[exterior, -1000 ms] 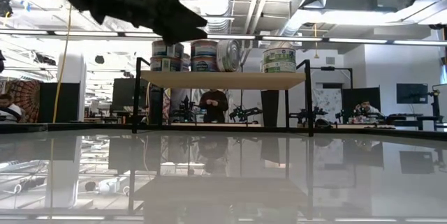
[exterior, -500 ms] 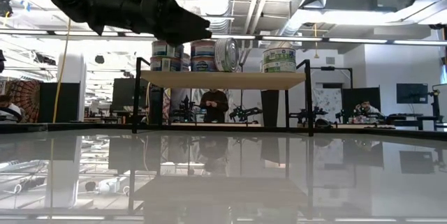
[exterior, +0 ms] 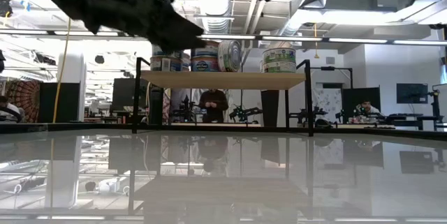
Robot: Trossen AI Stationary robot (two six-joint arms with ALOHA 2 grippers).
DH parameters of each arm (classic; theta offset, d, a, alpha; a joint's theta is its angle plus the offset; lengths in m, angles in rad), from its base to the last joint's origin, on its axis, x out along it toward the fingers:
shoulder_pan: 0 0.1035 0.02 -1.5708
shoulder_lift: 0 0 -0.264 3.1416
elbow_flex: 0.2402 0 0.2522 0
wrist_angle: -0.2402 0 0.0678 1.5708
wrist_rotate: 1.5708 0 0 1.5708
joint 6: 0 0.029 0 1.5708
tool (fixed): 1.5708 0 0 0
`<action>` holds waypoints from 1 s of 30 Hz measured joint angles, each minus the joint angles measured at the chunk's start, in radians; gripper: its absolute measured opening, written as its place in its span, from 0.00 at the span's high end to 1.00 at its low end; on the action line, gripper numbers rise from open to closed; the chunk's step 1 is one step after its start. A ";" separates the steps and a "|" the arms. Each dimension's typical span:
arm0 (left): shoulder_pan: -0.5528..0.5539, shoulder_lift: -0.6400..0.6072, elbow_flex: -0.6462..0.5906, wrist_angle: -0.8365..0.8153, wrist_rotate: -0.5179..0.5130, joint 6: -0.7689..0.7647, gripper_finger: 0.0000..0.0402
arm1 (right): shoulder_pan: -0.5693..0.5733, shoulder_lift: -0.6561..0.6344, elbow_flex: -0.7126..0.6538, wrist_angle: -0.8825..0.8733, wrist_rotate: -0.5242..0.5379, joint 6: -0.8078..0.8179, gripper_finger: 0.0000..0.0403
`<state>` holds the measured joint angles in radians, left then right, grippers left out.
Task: Stack canned seafood by type on shelf
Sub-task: Put the green white tuna can on the shelf
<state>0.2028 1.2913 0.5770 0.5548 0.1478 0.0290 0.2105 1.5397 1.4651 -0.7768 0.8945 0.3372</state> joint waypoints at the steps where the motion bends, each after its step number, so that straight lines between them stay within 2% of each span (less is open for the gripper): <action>1: 0.002 -0.035 0.000 -0.051 0.002 0.013 0.37 | 0.000 0.003 0.000 -0.004 -0.004 -0.004 0.66; 4: 0.011 -0.143 -0.001 -0.214 0.002 0.026 0.37 | -0.002 0.011 0.000 0.019 -0.010 -0.004 0.66; 7: 0.015 -0.252 -0.045 -0.262 0.001 0.005 0.37 | -0.003 0.020 0.000 0.018 -0.039 -0.029 0.66; 14: 0.015 -0.520 -0.232 -0.276 -0.009 -0.125 0.37 | -0.087 0.021 0.016 0.040 -0.319 -0.022 0.64; 19: 0.014 -0.672 -0.313 -0.307 -0.011 -0.210 0.37 | -0.156 0.020 0.062 0.025 -0.449 -0.061 0.53; 24: 0.014 -0.754 -0.327 -0.404 -0.011 -0.228 0.37 | -0.207 0.019 0.093 0.055 -0.526 -0.228 0.42; 30: 0.014 -0.776 -0.327 -0.430 -0.067 -0.255 0.37 | -0.251 0.020 0.093 0.044 -0.530 -0.370 0.39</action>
<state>0.2173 0.5152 0.2501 0.1251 0.0807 -0.2256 -0.0403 1.5593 1.5585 -0.7331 0.3645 -0.0328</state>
